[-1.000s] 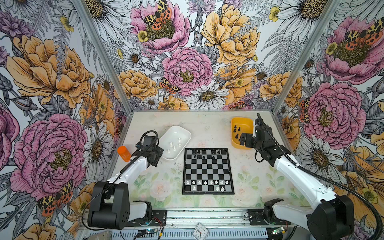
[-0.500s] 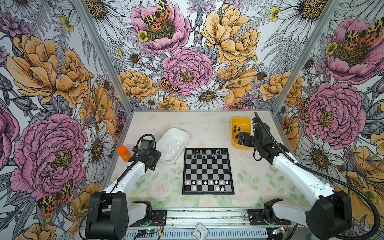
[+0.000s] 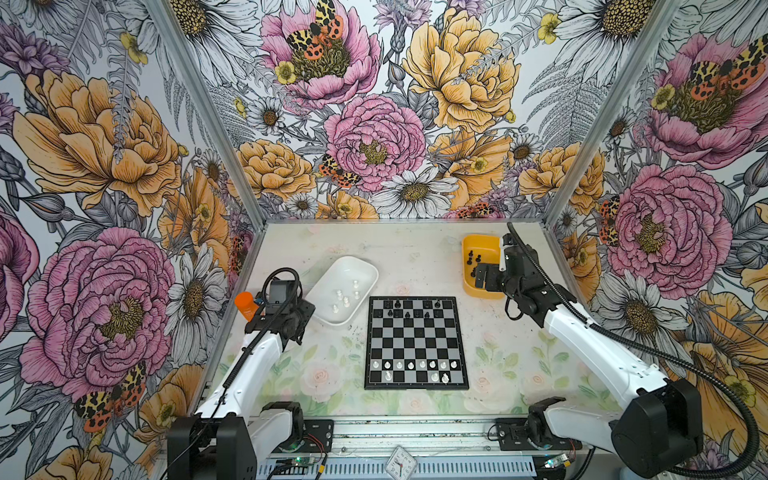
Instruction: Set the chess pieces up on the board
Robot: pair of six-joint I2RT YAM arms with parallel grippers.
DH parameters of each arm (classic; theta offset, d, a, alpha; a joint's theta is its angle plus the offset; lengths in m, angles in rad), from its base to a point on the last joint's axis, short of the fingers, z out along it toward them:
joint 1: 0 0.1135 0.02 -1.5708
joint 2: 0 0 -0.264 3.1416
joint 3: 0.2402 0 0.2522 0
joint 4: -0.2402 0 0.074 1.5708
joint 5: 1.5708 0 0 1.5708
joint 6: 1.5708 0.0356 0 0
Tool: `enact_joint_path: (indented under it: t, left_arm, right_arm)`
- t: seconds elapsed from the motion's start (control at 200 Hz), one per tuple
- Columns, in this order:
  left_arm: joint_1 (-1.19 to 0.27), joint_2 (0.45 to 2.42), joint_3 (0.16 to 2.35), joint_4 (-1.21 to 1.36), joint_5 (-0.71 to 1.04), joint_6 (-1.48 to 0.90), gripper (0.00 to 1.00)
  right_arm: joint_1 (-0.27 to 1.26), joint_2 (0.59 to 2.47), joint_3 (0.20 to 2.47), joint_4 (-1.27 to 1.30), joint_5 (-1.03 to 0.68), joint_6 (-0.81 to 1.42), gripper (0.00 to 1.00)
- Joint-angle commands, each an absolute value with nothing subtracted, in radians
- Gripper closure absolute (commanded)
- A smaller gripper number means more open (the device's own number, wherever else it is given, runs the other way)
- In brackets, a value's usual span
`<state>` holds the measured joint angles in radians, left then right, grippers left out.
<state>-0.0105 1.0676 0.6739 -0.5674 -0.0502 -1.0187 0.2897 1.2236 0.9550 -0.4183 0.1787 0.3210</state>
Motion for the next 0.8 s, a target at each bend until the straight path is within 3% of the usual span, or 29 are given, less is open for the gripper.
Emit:
enact_joint_path:
  t: [0.0,0.796]
  left_arm:
    - [0.0,1.054,0.749,-0.591,-0.033,-0.985,0.54]
    - [-0.162,1.707,1.351,-0.583,0.089,-0.786,0.52]
  right_arm:
    - [0.297,1.241,1.003,-0.43,0.186,0.318,0.0]
    - [0.339,1.348,1.094,-0.457,0.241,0.382,0.0]
